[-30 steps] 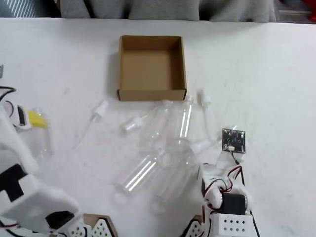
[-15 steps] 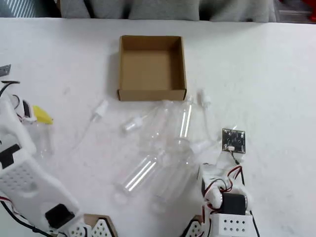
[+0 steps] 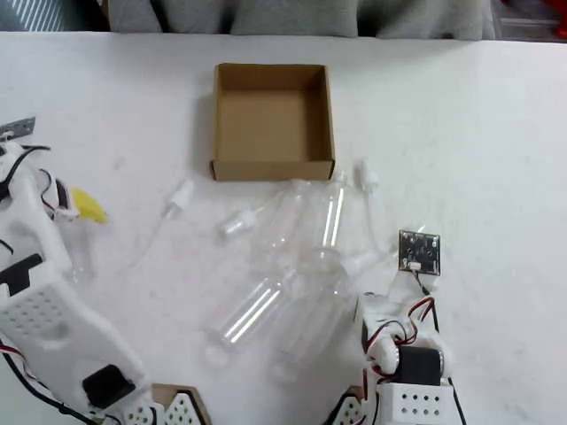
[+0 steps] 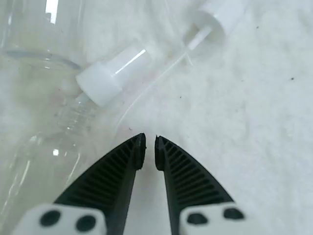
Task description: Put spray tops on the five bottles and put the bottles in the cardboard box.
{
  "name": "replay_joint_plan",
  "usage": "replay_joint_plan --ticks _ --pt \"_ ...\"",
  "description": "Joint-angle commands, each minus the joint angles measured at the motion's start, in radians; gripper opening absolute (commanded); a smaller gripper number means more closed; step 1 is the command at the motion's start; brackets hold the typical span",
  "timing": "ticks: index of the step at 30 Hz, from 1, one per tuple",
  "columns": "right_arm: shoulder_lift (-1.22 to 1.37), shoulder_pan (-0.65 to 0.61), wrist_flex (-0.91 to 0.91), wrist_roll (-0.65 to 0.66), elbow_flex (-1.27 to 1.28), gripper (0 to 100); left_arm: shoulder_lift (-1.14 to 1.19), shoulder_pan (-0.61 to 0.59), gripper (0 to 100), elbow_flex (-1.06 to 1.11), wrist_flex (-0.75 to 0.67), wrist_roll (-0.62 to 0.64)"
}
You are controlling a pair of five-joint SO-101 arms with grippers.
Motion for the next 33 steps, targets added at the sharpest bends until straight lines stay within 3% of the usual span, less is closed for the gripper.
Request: replay_joint_plan --ticks 1,15,18,21,22,33 --pt "-0.007 0.008 -0.015 0.0 0.005 1.6 -0.021 0.019 33 0.054 -0.107 0.015" --pt "-0.007 0.008 -0.015 0.0 0.005 1.6 -0.012 0.036 33 0.176 -0.287 0.055" --pt "-0.007 0.008 -0.015 0.0 0.005 1.6 -0.012 0.051 25 0.178 -0.287 0.055" --pt "-0.007 0.008 -0.015 0.0 0.005 1.6 -0.021 0.065 8 0.173 -0.287 0.054" --pt "-0.007 0.008 -0.015 0.0 0.005 1.6 -0.022 0.065 4 0.172 -0.282 0.054" --pt "-0.008 0.008 -0.019 0.0 0.002 1.8 -0.295 0.064 2 0.193 -0.087 0.054"
